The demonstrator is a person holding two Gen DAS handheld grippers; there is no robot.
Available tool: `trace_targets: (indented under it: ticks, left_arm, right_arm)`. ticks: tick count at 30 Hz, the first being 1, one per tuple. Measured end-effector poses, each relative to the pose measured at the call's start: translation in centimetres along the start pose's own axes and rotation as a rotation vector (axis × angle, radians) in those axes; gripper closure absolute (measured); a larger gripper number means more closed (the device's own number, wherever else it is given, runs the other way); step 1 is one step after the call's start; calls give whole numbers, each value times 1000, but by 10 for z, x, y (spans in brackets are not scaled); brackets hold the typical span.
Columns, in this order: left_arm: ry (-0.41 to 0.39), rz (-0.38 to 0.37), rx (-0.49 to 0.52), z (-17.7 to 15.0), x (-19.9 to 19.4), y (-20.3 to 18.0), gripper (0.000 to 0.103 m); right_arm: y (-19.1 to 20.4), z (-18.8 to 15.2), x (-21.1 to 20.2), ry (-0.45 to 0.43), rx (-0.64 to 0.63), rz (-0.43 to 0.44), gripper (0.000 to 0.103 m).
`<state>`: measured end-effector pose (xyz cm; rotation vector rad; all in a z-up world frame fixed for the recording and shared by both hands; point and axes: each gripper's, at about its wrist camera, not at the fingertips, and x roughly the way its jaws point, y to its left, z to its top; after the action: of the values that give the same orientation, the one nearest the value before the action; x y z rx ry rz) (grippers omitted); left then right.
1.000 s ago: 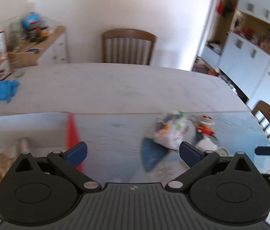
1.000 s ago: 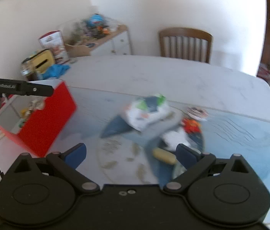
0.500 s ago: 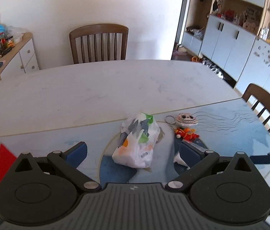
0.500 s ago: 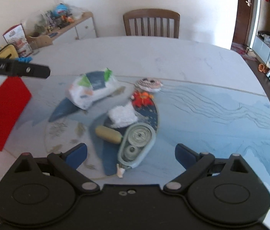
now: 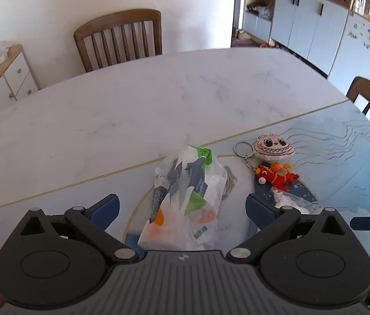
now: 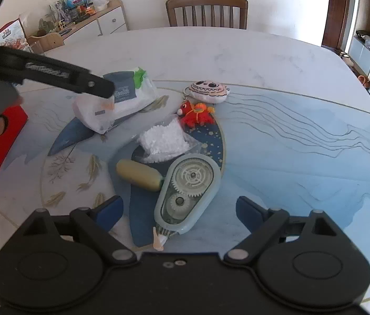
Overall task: Organize objects
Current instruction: 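Grasp the white plastic bag with the left gripper while the right gripper grasps the gear tape dispenser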
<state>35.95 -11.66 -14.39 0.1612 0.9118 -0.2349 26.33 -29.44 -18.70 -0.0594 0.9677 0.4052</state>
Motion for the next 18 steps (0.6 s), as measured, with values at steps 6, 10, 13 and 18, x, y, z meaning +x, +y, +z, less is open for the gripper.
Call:
trace_targets:
  ticks: [6, 10, 13, 18]
  left_arm:
    - [53, 26, 59, 0, 29, -7, 0]
    - [77, 26, 61, -1, 41, -10, 0]
    - [86, 24, 51, -2, 48, -10, 0]
    - [95, 23, 29, -4, 54, -10, 1]
  right_arm:
    - [4, -1, 8, 12, -27, -16, 16]
    - [5, 4, 9, 5, -38, -17, 19]
    - [5, 5, 10, -1, -53, -30, 24]
    - [4, 4, 11, -19, -89, -55, 31]
